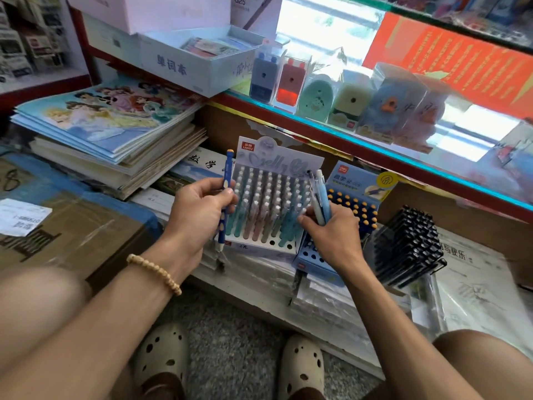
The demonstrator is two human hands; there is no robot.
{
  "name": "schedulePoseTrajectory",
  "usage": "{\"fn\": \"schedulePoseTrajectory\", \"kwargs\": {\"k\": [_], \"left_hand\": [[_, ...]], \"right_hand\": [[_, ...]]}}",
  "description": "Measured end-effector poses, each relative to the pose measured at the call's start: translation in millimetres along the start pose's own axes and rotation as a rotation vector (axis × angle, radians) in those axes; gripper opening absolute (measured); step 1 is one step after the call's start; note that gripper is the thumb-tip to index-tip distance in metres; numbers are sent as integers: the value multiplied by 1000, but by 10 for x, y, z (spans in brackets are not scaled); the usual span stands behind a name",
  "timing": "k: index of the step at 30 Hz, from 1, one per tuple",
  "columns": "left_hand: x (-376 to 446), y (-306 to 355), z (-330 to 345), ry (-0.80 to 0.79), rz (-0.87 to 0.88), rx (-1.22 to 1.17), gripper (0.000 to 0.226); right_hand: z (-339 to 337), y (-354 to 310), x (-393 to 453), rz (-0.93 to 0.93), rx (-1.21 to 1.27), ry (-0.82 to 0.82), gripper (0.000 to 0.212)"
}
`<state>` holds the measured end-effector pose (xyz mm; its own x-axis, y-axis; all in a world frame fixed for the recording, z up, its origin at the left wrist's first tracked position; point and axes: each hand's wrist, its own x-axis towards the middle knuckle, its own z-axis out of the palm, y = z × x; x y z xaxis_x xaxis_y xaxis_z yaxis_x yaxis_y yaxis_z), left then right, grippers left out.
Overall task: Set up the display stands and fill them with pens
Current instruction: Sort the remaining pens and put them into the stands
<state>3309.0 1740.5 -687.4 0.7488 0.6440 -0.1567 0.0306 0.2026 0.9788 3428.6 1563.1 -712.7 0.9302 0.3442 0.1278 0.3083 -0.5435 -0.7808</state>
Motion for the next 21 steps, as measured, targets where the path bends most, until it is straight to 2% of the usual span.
{"fn": "schedulePoseTrajectory", "kwargs": {"k": [9, 13, 15, 17, 19, 21], "left_hand": [[-31, -25, 33, -57, -22, 47, 16], [-51, -38, 67, -90, -38, 46, 21], [-45, -24, 85, -144, -42, 13, 21], [-63, 1, 120, -231, -27, 8, 16], [-112, 18, 194, -303, 6, 13, 14], [-158, 22, 277, -338, 31, 11, 22]], "right_hand": [[21, -17, 30, 33, -13, -77, 20], [-104, -105, -69, 9, 121, -13, 23], [-202, -213, -120, 16, 244, -125, 20], [-269, -314, -180, 43, 309, -347, 14], [-298, -352, -221, 27, 284, -481, 11], [-301, -350, -243, 2, 240, -544, 12]]}}
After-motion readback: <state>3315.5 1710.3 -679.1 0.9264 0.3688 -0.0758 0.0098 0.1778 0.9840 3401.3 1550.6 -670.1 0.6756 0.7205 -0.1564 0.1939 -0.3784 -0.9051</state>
